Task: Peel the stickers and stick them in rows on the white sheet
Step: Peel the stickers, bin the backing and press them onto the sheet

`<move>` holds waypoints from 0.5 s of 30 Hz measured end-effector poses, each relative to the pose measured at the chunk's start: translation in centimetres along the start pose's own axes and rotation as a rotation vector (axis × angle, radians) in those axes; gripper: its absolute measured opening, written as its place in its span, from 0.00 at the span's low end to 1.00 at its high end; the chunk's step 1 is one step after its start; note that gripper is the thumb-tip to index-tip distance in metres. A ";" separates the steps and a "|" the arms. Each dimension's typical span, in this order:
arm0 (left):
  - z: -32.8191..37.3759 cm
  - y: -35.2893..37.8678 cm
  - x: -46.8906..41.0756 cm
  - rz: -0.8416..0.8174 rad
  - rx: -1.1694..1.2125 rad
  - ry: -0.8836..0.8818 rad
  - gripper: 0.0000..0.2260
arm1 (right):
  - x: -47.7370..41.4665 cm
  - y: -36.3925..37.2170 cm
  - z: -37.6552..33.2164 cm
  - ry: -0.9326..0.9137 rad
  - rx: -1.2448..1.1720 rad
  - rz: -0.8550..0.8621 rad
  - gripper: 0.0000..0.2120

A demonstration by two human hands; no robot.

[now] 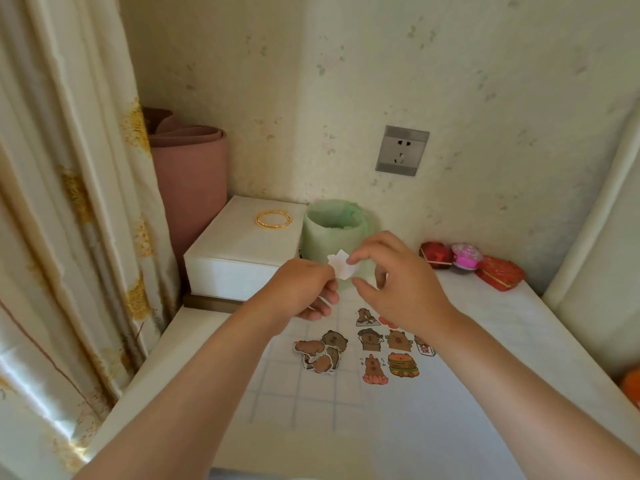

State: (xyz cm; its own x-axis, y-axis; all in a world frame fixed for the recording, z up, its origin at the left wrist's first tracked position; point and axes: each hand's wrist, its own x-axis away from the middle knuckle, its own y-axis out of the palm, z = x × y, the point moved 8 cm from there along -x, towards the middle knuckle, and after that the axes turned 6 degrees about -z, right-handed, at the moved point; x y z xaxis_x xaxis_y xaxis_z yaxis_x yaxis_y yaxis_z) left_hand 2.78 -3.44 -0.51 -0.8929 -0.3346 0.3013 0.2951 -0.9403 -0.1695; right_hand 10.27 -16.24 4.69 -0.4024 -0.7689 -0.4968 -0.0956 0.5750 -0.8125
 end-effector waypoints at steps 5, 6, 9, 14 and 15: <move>-0.5 2.7 0.0 -0.049 -0.001 -0.070 0.10 | 1.6 -0.6 0.8 -0.094 0.094 0.047 0.04; -0.7 3.0 0.0 -0.051 0.000 -0.086 0.10 | 1.9 -0.5 0.9 -0.108 0.117 0.040 0.03; -1.4 4.0 -0.1 -0.069 0.015 -0.138 0.11 | 2.7 -0.4 1.1 -0.152 0.190 0.005 0.04; -2.8 6.0 -0.5 -0.163 0.217 -0.233 0.12 | 3.7 -0.8 1.8 -0.203 0.186 0.009 0.05; -2.9 6.5 -0.6 -0.192 0.279 -0.244 0.12 | 3.9 -0.8 2.1 -0.193 0.179 0.011 0.05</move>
State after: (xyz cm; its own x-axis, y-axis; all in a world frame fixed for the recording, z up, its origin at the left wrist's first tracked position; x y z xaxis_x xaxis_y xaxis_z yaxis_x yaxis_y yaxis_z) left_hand 4.26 -9.18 -4.55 -0.8437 -0.1246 0.5221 0.2414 -0.9568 0.1619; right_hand 10.69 -20.27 2.81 -0.2197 -0.8117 -0.5412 0.0771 0.5386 -0.8391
